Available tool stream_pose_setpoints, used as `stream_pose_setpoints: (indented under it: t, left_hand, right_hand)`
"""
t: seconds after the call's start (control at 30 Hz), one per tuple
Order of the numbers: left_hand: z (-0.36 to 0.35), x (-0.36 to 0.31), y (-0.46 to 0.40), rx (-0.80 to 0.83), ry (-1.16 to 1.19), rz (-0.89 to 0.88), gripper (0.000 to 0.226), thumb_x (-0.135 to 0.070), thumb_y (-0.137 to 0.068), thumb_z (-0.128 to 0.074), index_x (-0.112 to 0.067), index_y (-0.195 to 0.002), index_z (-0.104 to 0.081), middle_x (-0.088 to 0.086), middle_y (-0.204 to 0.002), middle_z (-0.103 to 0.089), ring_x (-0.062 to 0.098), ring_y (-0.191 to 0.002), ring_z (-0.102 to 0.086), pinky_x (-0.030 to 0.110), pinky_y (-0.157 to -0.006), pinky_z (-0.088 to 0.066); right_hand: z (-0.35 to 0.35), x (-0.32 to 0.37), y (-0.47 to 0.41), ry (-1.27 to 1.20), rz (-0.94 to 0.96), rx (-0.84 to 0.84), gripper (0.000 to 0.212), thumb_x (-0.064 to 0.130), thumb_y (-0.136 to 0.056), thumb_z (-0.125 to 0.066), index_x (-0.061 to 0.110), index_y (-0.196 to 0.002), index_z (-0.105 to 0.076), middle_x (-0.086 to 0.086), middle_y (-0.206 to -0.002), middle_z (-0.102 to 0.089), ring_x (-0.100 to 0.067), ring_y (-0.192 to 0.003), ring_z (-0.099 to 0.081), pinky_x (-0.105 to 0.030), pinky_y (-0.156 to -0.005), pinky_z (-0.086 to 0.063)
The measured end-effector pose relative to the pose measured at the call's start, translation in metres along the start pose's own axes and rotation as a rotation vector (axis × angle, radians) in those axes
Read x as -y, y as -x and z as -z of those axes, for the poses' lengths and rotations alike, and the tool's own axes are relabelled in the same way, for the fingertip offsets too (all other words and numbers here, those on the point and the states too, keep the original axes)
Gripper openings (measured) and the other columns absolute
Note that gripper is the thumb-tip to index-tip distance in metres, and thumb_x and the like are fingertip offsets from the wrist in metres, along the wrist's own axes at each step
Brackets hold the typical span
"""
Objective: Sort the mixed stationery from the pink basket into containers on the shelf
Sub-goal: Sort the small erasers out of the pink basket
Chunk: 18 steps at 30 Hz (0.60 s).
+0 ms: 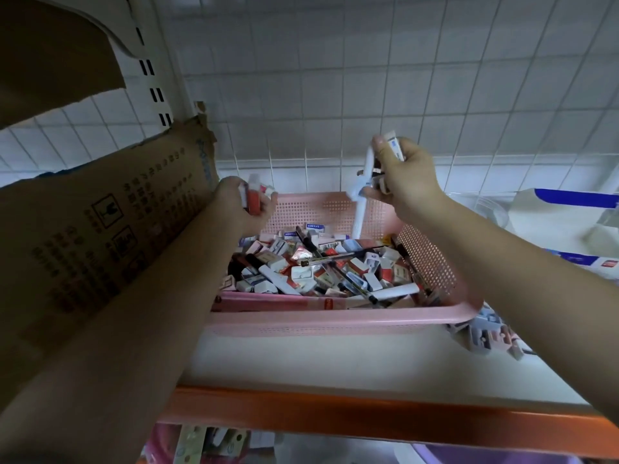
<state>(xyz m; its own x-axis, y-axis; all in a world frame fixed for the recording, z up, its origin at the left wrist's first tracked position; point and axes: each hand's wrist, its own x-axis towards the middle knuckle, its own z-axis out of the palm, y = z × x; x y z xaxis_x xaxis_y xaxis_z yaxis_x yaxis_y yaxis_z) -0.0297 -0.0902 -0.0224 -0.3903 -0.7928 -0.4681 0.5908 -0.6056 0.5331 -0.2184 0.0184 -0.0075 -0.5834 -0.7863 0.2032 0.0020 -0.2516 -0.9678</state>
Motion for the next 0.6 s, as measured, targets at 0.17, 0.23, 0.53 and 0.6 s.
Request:
stream_pose_setpoints:
  t: [0.17, 0.23, 0.53, 0.6]
  left_hand:
    - [0.012, 0.011, 0.024, 0.074, 0.333, 0.068, 0.029, -0.007, -0.086, -0.053, 0.007, -0.112, -0.049, 0.029, -0.107, -0.050, 0.035, -0.085, -0.054, 0.027, -0.050, -0.057]
    - [0.014, 0.018, 0.037, 0.092, 0.336, 0.072, 0.034, -0.009, -0.085, -0.056, 0.007, -0.114, -0.048, 0.029, -0.104, -0.051, 0.035, -0.082, -0.055, 0.026, -0.046, -0.055]
    - [0.012, 0.040, 0.071, 0.271, -0.167, 0.102, 0.032, -0.024, -0.090, -0.051, -0.003, -0.114, -0.053, 0.002, -0.065, -0.054, 0.008, -0.048, -0.052, 0.010, -0.036, -0.036]
    - [0.011, 0.047, 0.078, 0.316, -0.271, 0.094, 0.025, -0.035, -0.095, -0.046, -0.010, -0.091, -0.050, -0.003, -0.059, -0.048, 0.004, -0.047, -0.044, 0.008, -0.034, -0.033]
  right_hand:
    - [-0.003, -0.011, 0.015, -0.133, -0.322, -0.019, 0.019, 0.032, -0.094, -0.055, 0.014, -0.088, -0.057, -0.007, -0.086, -0.054, -0.021, -0.081, -0.060, -0.030, -0.051, -0.058]
    - [-0.001, -0.014, 0.015, -0.104, -0.401, -0.015, 0.018, 0.030, -0.095, -0.055, 0.014, -0.089, -0.059, -0.009, -0.087, -0.052, -0.020, -0.077, -0.059, -0.029, -0.052, -0.058]
    - [0.025, -0.020, 0.011, 1.038, 0.187, 0.024, 0.029, 0.037, -0.096, -0.049, 0.012, -0.081, -0.051, -0.003, -0.067, -0.052, -0.022, -0.063, -0.054, -0.028, -0.053, -0.034]
    - [0.021, -0.010, 0.017, 0.613, -0.013, -0.016, 0.032, 0.040, -0.096, -0.048, 0.013, -0.078, -0.049, -0.003, -0.062, -0.044, -0.016, -0.050, -0.056, -0.022, -0.041, -0.033]
